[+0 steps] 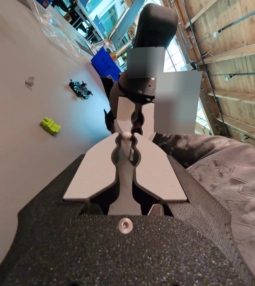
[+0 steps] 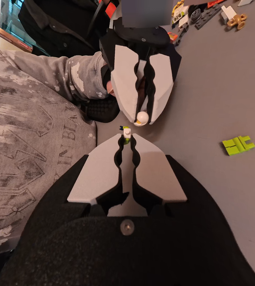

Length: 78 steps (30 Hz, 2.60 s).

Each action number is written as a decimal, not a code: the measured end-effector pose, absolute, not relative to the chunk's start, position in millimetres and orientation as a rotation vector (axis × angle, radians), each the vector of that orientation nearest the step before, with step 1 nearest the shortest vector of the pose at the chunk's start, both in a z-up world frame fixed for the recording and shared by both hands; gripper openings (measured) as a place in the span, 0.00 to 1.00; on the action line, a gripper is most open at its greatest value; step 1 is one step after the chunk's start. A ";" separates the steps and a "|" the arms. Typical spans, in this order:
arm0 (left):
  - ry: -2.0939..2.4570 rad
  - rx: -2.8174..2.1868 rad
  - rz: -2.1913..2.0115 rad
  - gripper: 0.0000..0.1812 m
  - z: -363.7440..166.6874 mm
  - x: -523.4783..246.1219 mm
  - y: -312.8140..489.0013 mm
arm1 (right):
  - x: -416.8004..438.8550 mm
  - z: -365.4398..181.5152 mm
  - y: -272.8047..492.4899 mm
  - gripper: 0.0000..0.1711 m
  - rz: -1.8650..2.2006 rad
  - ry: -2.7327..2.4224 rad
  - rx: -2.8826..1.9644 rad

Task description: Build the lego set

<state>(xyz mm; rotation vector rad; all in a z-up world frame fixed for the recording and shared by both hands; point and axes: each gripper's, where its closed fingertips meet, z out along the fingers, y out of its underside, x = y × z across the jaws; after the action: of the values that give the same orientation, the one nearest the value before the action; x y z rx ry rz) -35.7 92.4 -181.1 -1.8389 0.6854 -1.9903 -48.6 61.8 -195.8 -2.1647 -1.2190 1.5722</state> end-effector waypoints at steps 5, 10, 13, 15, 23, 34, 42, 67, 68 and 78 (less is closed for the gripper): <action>0.692 -1.861 -2.050 0.07 -182.0 -33.4 85.6 | -48.4 -199.1 62.6 0.05 1.559 -1.243 -2.215; 0.718 -1.863 -2.060 0.07 -182.4 -32.6 82.2 | -49.9 -199.7 61.6 0.05 1.576 -1.267 -2.231; 0.749 -1.853 -2.064 0.07 -181.4 -32.7 79.3 | -49.4 -197.9 60.6 0.04 1.619 -1.268 -2.231; 0.775 -1.843 -2.057 0.07 -180.4 -32.7 77.5 | -48.1 -194.5 58.8 0.04 1.669 -1.271 -2.221; 0.859 -1.842 -2.011 0.07 -183.6 -32.3 73.2 | -47.7 -196.6 54.1 0.04 1.744 -1.277 -2.219; 0.919 -1.842 -1.940 0.07 -188.7 -33.1 73.7 | -47.9 -197.8 61.6 0.04 1.773 -1.181 -2.089; 0.869 -1.797 -1.917 0.07 -182.7 -33.4 80.5 | -46.8 -200.8 67.6 0.04 1.671 -1.110 -2.063; 0.711 -1.634 -1.852 0.07 -153.7 -47.9 103.7 | -19.1 -258.9 71.0 0.19 0.433 -1.040 -2.197; 0.709 -1.635 -1.850 0.07 -153.6 -48.0 104.1 | -19.6 -260.9 71.2 0.20 0.388 -1.004 -2.212; 0.718 -1.630 -1.852 0.07 -149.9 -48.5 102.8 | -38.3 -262.1 74.4 0.14 0.270 -1.062 -2.222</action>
<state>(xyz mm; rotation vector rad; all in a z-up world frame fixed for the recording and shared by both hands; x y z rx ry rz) -48.5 102.8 -149.9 -1.6300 0.7176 -1.8517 -38.3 74.4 -262.1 -2.2224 -1.0617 0.2698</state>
